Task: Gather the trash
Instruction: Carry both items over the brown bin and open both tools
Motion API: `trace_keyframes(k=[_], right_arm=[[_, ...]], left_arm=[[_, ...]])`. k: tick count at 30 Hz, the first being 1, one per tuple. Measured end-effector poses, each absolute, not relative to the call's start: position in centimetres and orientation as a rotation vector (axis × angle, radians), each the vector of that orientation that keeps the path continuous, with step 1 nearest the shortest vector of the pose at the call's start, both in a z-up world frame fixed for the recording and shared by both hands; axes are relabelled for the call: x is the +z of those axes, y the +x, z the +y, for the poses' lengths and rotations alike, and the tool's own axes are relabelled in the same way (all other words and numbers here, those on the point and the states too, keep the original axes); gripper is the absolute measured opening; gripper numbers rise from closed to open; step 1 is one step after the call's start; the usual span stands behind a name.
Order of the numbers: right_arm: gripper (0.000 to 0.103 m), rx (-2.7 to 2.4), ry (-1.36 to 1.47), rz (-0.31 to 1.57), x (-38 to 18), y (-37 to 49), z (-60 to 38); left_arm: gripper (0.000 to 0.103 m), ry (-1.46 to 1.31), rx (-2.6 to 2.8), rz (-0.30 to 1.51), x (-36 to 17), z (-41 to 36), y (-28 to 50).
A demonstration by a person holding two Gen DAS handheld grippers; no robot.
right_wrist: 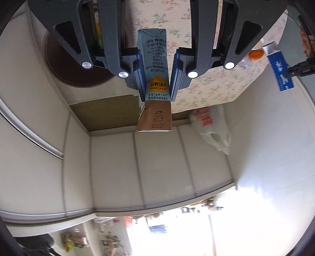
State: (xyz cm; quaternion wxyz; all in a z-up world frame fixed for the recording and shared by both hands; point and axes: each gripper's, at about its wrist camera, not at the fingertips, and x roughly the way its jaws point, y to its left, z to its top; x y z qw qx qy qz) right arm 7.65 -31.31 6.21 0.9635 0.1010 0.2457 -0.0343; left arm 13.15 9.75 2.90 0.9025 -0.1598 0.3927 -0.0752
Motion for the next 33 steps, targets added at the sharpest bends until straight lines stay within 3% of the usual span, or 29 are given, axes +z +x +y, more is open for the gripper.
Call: trace_keyframes(k=[4,5,6,7,9,10,12,20,24,33], right_arm=[[0.027,-0.266,0.224,0.546,4.3,7.9,-35.6],[0.036,-0.305,0.231,0.56,4.0,7.9,-36.4],[0.057,-0.358,0.243,0.557,3.8,7.6,-37.4],[0.068,-0.405,0.252,0.543,3.7,7.1,-38.1],[0.076,-0.488,0.258,0.528,4.0,6.3,-39.4],[0.087,-0.529,0.26,0.524,4.1,5.9,-39.9],[0.097,-0.629,0.256,0.493,4.2,4.6,-40.9],[0.096,-0.843,0.098,0.585,2.2,3.7,-44.4],[0.096,-0.849,0.148,0.645,1.8,3.4,-47.0],[0.096,-0.881,0.162,0.67,2.2,2.1,-48.9]], left_arm=[[0.04,-0.33,-0.177,0.802,2.9,8.0,13.5],[0.04,-0.329,-0.186,0.802,2.8,7.4,13.6],[0.04,-0.328,-0.196,0.802,2.8,6.6,13.7],[0.04,-0.325,-0.205,0.802,2.8,5.9,13.8],[0.04,-0.317,-0.23,0.802,2.7,4.2,13.9],[0.04,-0.313,-0.243,0.802,2.7,3.3,13.9],[0.04,-0.307,-0.277,0.804,2.6,1.0,14.2],[0.041,-0.258,-0.476,0.871,1.9,-12.2,15.3],[0.041,-0.245,-0.577,0.896,2.2,-19.8,15.6],[0.042,-0.258,-0.644,0.939,2.1,-28.2,16.8]])
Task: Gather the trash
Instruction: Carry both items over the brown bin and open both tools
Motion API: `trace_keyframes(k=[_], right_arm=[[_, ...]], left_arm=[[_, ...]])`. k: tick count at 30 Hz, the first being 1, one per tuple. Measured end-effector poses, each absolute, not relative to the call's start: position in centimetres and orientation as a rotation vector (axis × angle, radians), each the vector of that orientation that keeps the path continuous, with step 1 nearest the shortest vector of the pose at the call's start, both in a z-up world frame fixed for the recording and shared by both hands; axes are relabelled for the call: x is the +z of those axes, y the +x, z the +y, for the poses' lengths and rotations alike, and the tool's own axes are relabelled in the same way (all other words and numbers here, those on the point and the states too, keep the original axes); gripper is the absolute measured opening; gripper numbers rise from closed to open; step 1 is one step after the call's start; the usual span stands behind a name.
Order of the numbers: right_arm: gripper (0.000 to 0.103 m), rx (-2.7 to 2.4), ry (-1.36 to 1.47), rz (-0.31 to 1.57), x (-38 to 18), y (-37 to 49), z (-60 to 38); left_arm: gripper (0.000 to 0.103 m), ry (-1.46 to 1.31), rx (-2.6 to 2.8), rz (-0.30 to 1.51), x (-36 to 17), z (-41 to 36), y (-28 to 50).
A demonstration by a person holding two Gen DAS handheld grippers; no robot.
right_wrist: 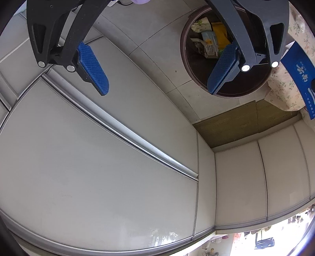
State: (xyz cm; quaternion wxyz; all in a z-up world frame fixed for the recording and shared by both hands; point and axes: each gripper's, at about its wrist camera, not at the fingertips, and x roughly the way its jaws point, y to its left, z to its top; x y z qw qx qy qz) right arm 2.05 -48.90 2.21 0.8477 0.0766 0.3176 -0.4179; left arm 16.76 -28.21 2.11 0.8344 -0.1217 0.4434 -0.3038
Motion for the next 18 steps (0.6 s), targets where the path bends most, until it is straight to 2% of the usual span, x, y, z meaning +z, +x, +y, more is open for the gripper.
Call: trace_keyframes(k=[2,4,6,18], right_arm=[[0.096,-0.888,0.173,0.68,1.9,2.0,-49.3],[0.096,-0.884,0.193,0.69,1.7,2.2,-49.6],[0.096,-0.875,0.204,0.697,1.5,2.6,-49.9],[0.096,-0.771,0.142,0.682,2.1,4.4,-46.3]], left_arm=[[0.046,-0.25,-0.645,0.953,1.9,-29.0,16.9],[0.057,-0.245,-0.646,0.95,2.0,-29.3,16.8],[0.061,-0.241,-0.642,0.945,2.1,-29.2,16.5],[0.076,-0.203,-0.531,0.946,1.6,-25.6,16.0]])
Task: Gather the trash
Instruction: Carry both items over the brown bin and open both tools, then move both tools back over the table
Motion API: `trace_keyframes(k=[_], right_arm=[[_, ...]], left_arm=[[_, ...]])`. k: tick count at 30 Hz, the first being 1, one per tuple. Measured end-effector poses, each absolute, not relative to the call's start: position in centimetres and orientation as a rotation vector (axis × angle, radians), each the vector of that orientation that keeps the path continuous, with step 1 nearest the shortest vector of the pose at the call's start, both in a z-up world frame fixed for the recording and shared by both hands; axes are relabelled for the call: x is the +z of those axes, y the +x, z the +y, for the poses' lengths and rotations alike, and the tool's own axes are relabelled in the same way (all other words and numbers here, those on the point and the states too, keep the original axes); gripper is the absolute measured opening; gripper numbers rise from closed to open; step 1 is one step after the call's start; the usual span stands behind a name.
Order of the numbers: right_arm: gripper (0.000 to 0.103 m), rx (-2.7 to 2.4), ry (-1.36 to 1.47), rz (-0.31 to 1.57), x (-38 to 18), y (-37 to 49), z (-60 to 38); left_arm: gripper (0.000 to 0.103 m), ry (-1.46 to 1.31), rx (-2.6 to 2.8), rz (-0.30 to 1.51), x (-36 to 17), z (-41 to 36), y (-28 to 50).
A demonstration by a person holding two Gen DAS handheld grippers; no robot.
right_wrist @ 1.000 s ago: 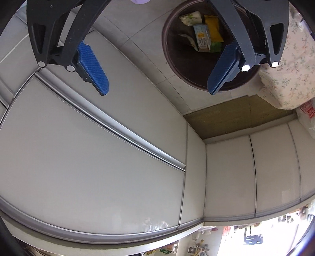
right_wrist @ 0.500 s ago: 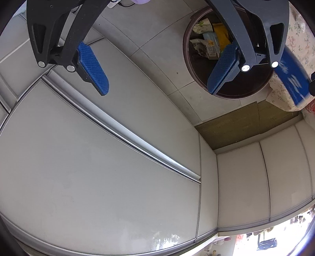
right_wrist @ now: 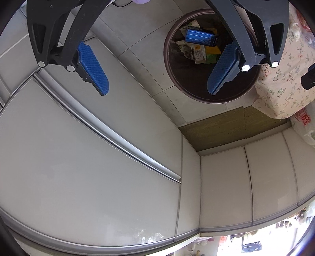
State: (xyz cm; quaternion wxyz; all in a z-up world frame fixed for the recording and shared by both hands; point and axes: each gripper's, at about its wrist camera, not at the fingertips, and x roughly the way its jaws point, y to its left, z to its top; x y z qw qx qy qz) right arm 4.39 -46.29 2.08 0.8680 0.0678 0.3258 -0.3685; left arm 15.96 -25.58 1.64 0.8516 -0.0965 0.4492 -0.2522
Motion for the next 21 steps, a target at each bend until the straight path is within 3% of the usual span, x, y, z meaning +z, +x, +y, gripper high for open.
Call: trace_keyframes(k=[21], right_arm=[[0.096,-0.446,-0.064,0.704,1.9,8.3,-33.4]], left_arm=[[0.084,-0.126,-0.269,0.896,1.5,-11.2,11.9]])
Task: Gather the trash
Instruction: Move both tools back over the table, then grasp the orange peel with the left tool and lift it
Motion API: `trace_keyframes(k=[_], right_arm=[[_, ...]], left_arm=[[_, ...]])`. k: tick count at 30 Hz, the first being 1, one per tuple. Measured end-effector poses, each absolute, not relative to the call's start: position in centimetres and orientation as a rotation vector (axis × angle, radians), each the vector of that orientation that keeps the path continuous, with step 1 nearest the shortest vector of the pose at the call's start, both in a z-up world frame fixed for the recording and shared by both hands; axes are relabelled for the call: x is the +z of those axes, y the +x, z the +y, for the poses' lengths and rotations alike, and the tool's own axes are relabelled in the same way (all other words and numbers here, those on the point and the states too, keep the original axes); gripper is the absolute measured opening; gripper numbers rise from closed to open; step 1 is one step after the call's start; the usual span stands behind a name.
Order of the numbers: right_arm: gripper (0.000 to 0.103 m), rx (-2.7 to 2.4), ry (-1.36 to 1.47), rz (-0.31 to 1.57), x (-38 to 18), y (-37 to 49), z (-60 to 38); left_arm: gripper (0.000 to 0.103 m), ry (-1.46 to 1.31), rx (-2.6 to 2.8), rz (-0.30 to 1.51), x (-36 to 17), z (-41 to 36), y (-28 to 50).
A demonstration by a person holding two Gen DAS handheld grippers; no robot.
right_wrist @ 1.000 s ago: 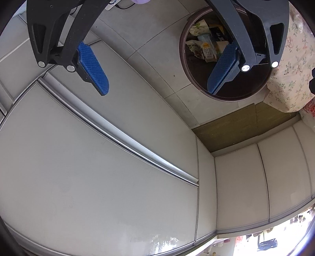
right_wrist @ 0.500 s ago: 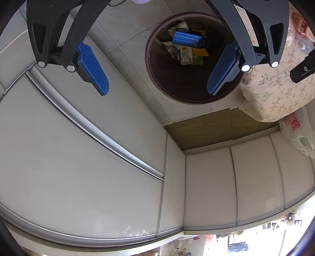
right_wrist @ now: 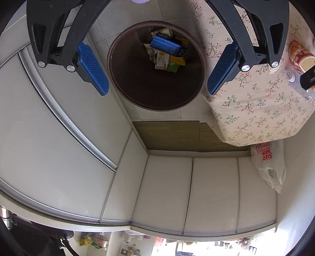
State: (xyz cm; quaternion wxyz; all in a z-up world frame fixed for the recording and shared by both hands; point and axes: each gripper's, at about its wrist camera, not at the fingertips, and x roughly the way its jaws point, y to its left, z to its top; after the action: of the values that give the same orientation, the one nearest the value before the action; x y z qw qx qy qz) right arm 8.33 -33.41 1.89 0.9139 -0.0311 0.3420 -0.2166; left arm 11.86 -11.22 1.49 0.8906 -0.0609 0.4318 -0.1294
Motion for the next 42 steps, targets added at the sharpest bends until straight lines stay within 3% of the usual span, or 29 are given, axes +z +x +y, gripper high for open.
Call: trace_keyframes(k=[13,22,33,39,42], right_arm=[[0.096,-0.305,-0.21,0.748,-0.1,11.5,-23.9],[0.096,-0.231,-0.299,0.785,-1.9,13.5,-19.1],[0.096,-0.184,-0.361,0.84,-4.5,16.5,-15.4],[0.096,-0.167,-0.393,0.867,-5.9,17.7,-14.3],[0.096,-0.161,-0.396,0.877,-6.2,18.0,-14.1]], left_arm=[[0.084,-0.211,0.063,0.883,1.4,6.4,11.9],[0.084,-0.05,0.202,1.11,-6.3,15.0,18.9],[0.084,0.152,0.094,1.214,-13.3,14.2,23.5],[0.084,0.215,0.055,1.186,-14.0,13.7,24.7],[0.074,0.185,0.036,1.195,-14.4,13.7,24.8]])
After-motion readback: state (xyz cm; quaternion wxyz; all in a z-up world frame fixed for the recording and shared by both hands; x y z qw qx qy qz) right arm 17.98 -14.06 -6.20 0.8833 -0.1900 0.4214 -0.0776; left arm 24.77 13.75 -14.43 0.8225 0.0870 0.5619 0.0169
